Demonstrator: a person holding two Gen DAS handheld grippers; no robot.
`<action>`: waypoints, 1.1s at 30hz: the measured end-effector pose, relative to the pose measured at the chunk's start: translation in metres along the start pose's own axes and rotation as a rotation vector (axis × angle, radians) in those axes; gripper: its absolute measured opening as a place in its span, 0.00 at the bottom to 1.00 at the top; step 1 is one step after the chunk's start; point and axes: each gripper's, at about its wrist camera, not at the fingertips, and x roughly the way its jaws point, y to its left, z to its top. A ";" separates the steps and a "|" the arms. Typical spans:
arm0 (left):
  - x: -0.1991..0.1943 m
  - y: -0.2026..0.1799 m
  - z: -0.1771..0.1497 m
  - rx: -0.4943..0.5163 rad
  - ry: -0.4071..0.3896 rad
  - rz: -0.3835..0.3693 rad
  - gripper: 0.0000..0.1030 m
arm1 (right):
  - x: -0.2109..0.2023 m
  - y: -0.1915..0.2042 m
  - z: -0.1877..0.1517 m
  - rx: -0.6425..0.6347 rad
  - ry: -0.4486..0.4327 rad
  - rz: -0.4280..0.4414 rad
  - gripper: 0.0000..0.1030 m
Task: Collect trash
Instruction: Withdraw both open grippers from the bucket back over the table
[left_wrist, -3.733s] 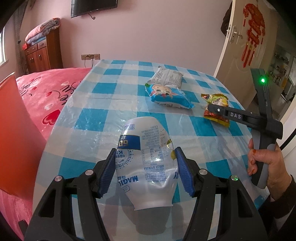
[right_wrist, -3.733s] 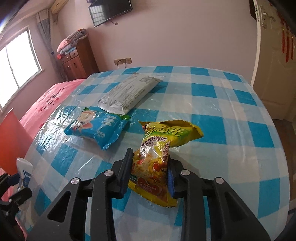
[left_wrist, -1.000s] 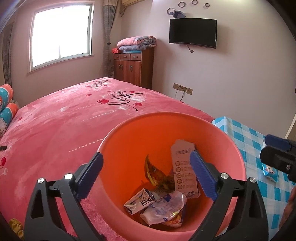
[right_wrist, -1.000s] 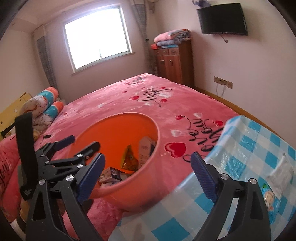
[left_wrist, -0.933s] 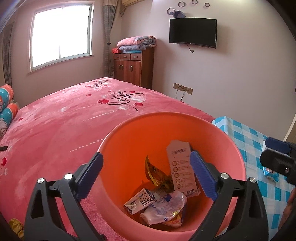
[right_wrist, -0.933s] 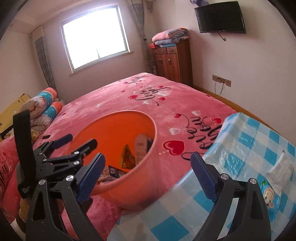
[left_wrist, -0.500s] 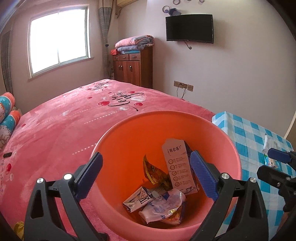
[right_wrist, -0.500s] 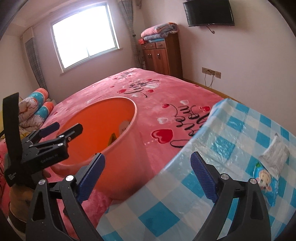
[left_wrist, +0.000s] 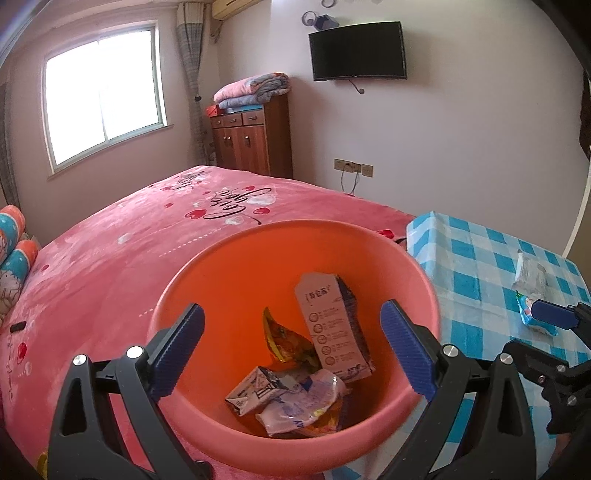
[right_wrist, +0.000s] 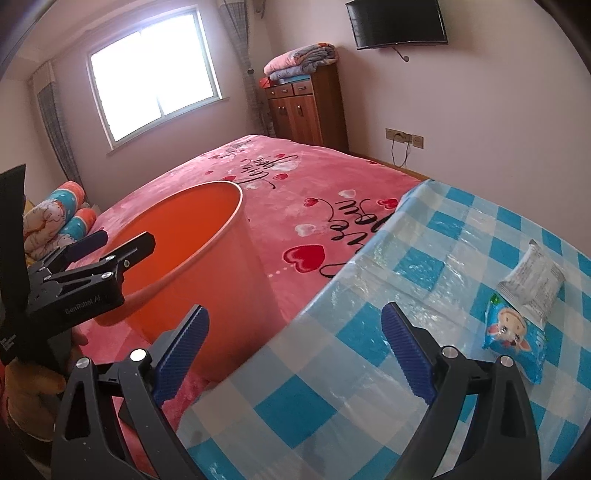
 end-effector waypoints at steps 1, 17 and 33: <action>-0.001 -0.003 0.001 0.004 -0.001 -0.002 0.94 | -0.001 -0.001 -0.001 0.001 -0.001 -0.004 0.90; -0.018 -0.040 0.002 0.071 -0.016 -0.039 0.94 | -0.027 -0.037 -0.025 0.080 -0.028 -0.048 0.90; -0.031 -0.087 -0.005 0.154 -0.008 -0.076 0.94 | -0.051 -0.068 -0.053 0.139 -0.054 -0.106 0.90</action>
